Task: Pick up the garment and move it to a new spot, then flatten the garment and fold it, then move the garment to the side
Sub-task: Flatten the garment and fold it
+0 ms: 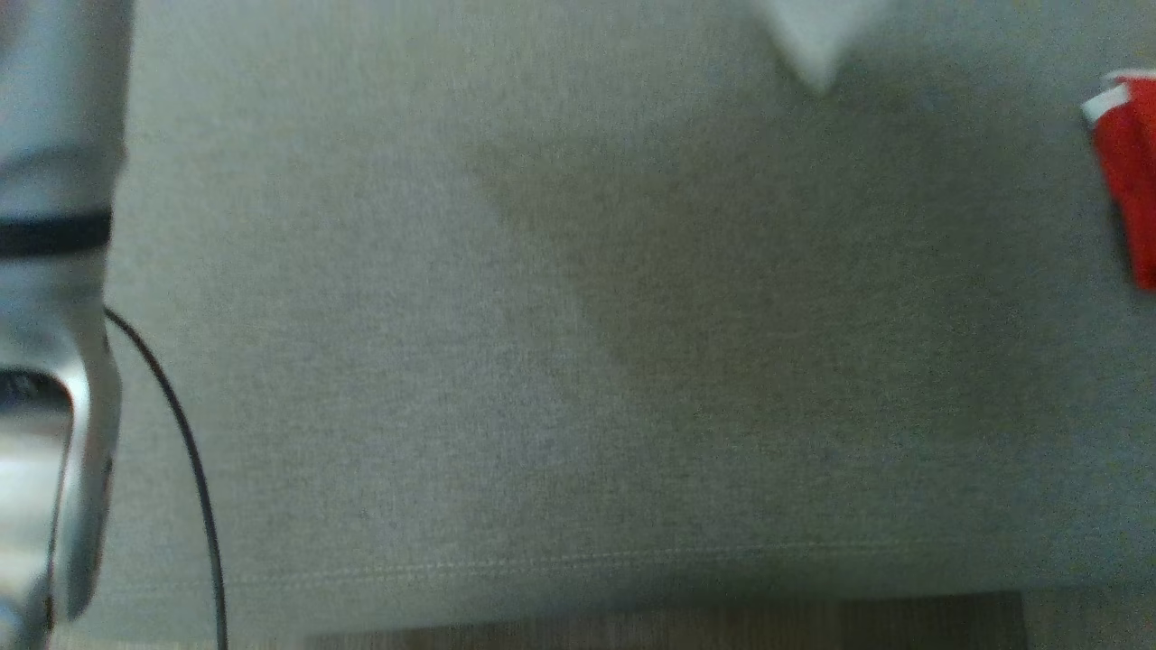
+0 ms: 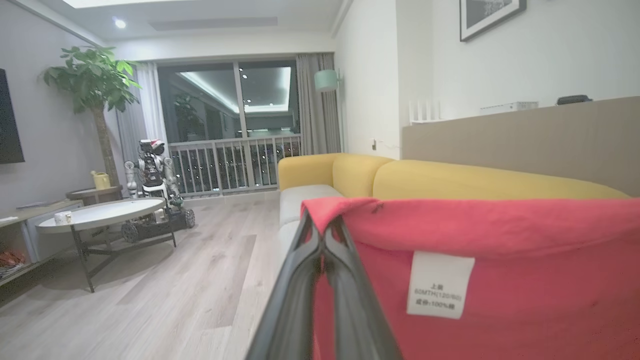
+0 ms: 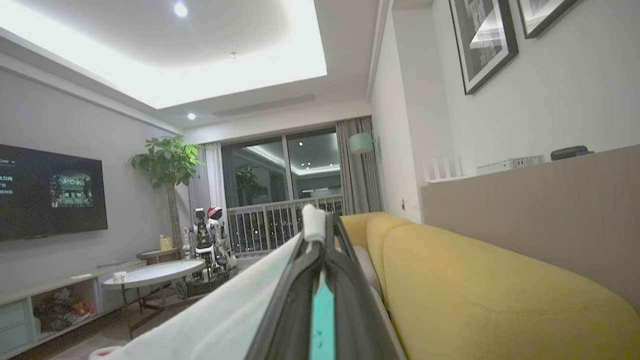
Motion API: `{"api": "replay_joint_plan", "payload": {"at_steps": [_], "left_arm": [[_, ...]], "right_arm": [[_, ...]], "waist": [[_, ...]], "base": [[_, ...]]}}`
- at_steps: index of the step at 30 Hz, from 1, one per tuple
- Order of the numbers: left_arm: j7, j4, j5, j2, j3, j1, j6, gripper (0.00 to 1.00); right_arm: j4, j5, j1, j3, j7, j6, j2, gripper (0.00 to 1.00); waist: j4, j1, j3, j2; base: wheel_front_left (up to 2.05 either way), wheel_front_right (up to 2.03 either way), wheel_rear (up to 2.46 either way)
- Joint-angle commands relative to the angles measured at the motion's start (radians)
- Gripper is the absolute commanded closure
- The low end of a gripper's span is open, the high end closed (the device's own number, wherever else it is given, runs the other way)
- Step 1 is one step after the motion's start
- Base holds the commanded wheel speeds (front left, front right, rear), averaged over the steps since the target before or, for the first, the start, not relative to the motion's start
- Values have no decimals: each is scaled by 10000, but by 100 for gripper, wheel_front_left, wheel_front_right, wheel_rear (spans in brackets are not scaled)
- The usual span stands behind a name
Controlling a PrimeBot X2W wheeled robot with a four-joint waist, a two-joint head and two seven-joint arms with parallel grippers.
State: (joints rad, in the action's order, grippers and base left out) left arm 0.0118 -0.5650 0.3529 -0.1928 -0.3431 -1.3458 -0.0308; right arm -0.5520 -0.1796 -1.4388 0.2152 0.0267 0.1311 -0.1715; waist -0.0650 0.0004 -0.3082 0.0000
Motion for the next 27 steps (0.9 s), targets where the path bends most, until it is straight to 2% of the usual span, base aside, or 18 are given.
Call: {"api": "replay_joint_plan", "payload": {"at_steps": [1, 2, 7, 12, 14, 19, 27], "left_arm": [[-720, -286, -227, -266, 241, -852, -78, 100], [-720, -286, -227, -266, 241, -852, -78, 100], [-2259, -1771, -489, 205, -59, -1246, 69, 100], [-2676, -2780, -444, 868, -320, -432, 207, 100], [-2714, -3102, -606, 1036, -646, 166, 309, 100], [-2731, -3355, -818, 1229, -1183, 1920, 639, 100], [-2734, -3493, -1052, 1121, -1533, 4520, 863, 100]], "right_arm": [[-277, 57, -605, -185, -798, -4, 198, 100], [-277, 57, -605, -185, -798, -4, 198, 100], [-1740, -706, -580, -560, -1888, -4, 128, 100], [-3106, -1476, 546, -535, -2108, -4, -183, 100], [-3652, -1814, 1171, -577, -1896, -4, -241, 100], [-4602, -2302, 2814, -1433, -1064, -4, -461, 100], [-5367, -2921, 4634, -2263, -132, -4, -735, 100]], "waist": [[-79, -4, -1031, 0], [-79, -4, -1031, 0], [-197, -4, -1493, 0], [-391, -4, -1720, 0], [-460, -4, -1649, 0], [-560, -4, -1174, 0], [-557, -4, 60, 0]], "base": [[0, 0, 0], [0, 0, 0], [0, 0, 0], [0, 0, 0], [0, 0, 0], [0, 0, 0], [0, 0, 0]]}}
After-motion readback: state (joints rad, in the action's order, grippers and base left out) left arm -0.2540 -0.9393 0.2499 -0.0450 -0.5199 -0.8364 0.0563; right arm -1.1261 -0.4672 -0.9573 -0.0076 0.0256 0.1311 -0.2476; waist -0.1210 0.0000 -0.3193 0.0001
